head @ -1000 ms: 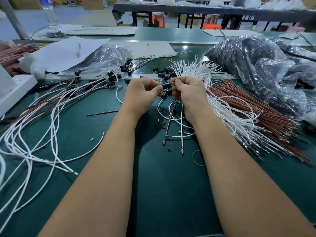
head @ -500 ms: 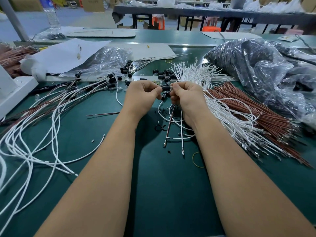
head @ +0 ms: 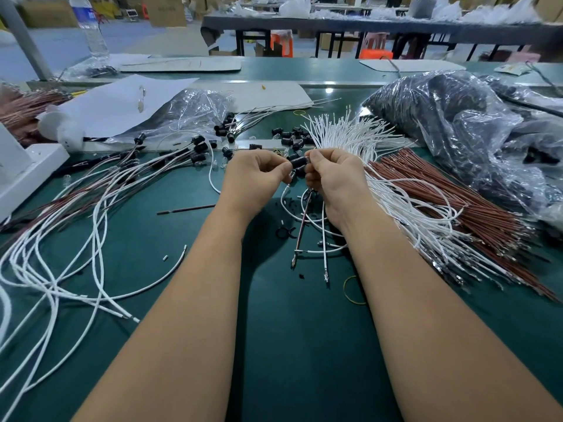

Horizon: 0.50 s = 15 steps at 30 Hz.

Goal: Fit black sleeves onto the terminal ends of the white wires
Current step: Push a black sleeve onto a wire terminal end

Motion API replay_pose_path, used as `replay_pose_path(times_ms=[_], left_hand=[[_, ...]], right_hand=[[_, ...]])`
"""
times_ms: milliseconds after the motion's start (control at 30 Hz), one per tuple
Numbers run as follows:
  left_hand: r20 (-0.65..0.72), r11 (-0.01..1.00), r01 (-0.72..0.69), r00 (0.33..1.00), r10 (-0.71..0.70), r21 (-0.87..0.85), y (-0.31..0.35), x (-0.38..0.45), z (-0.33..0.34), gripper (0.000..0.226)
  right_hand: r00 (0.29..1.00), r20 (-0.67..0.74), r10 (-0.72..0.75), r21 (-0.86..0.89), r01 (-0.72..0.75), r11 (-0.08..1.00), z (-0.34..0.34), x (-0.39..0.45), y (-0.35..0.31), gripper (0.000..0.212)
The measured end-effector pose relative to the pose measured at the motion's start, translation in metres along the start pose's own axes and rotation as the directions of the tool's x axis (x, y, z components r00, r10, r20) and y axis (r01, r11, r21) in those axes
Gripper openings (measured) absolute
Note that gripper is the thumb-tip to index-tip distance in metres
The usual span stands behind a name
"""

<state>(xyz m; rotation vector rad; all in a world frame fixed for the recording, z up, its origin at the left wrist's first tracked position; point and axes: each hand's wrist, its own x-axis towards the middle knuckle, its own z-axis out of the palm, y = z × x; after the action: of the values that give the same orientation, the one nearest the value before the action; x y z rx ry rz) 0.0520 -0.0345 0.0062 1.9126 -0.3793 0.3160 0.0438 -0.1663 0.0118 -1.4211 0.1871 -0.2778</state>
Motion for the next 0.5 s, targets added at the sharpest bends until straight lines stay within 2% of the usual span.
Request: replay_pose_path(times_ms=[167,233,300,500], left_hand=[[0.020,1.000,0.012,1.000,-0.012,-0.008,-0.0005,0.0025,-0.0053,0.014],[0.039,1.000,0.022,0.999,-0.021,-0.014,-0.0014,0.0033,-0.0061,0.015],[0.042,0.999,0.037,0.998,-0.036,-0.017,-0.0022,0.0032,-0.0063,0.016],[0.009,0.996,0.086,0.996,-0.086,-0.031,-0.0031,0.0027,-0.0067,0.021]], right_hand=[[0.997,0.014,-0.071,-0.187,0.072,0.980,-0.0020,0.0031,-0.0034,0.017],[0.990,0.029,-0.136,-0.333,0.138,0.933,-0.0044,0.0048,-0.0047,0.017],[0.983,0.046,-0.179,-0.395,0.183,0.900,-0.0058,0.0051,-0.0060,0.017],[0.994,0.084,-0.068,-0.207,0.085,0.975,-0.0077,0.0013,-0.0049,0.015]])
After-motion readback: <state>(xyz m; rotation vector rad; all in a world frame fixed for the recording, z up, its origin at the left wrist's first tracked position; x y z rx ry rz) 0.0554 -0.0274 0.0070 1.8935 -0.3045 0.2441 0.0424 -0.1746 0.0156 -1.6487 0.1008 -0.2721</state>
